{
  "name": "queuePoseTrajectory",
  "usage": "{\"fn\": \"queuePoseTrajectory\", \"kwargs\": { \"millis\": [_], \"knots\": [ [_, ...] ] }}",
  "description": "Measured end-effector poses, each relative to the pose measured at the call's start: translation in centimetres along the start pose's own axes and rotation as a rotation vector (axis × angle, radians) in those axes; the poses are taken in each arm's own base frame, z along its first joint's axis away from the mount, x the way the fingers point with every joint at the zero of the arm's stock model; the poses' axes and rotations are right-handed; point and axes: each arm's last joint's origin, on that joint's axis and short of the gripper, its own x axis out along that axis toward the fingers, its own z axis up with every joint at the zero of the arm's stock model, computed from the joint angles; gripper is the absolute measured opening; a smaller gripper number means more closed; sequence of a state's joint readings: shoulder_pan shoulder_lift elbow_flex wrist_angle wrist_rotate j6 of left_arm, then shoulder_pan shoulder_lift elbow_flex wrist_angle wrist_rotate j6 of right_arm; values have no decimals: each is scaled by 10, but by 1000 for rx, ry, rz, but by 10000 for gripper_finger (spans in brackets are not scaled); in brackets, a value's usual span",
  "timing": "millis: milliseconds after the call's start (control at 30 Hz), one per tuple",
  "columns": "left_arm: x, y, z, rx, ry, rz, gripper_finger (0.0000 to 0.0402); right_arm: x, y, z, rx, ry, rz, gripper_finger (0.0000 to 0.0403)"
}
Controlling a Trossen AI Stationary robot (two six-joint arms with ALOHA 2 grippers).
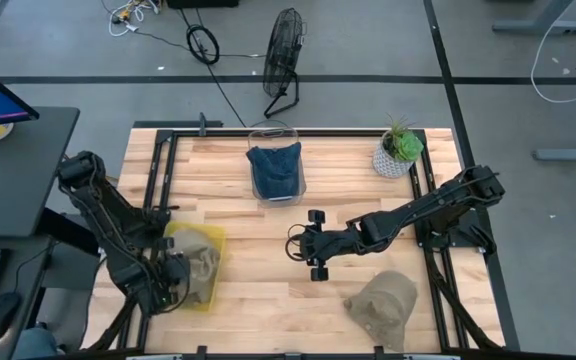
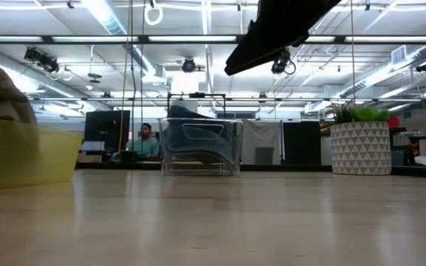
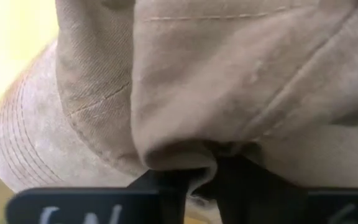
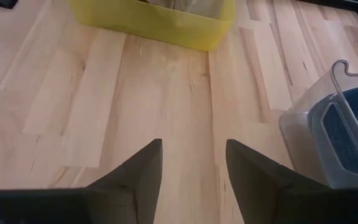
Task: Pick & Place hat
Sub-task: Put the top brown cap into the yellow bin
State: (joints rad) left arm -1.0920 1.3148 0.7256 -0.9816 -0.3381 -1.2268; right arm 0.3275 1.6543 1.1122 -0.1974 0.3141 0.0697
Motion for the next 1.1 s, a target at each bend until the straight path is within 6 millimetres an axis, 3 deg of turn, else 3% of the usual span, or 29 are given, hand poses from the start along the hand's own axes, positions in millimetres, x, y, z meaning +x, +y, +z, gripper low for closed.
{"fn": "queuePoseTrajectory", "kwargs": {
  "millis": [133, 467, 633, 733, 833, 1033, 1100],
  "knots": [
    [-11, -5, 12, -60, -16, -32, 112, 0, 0, 0, 0, 0, 0, 181],
    [-76, -13, 43, -126, 21, -118, 188, 0, 0, 0, -1, 0, 0, 181],
    [-95, -11, 56, -154, -206, -67, 195, 0, 0, 0, -1, 0, 1, 181],
    [-89, -7, 59, -150, -330, 8, 182, 0, 0, 0, -1, 0, 1, 181],
    [-70, -5, 59, -162, -324, 34, 149, 0, 0, 0, -1, 0, 1, 181],
    [-27, -14, 48, -174, -192, -115, 31, 0, 0, 0, -1, 0, 1, 181],
    [-16, -16, 43, -176, -118, -176, 12, 0, 0, 0, -1, 0, 1, 181]
  ]
}}
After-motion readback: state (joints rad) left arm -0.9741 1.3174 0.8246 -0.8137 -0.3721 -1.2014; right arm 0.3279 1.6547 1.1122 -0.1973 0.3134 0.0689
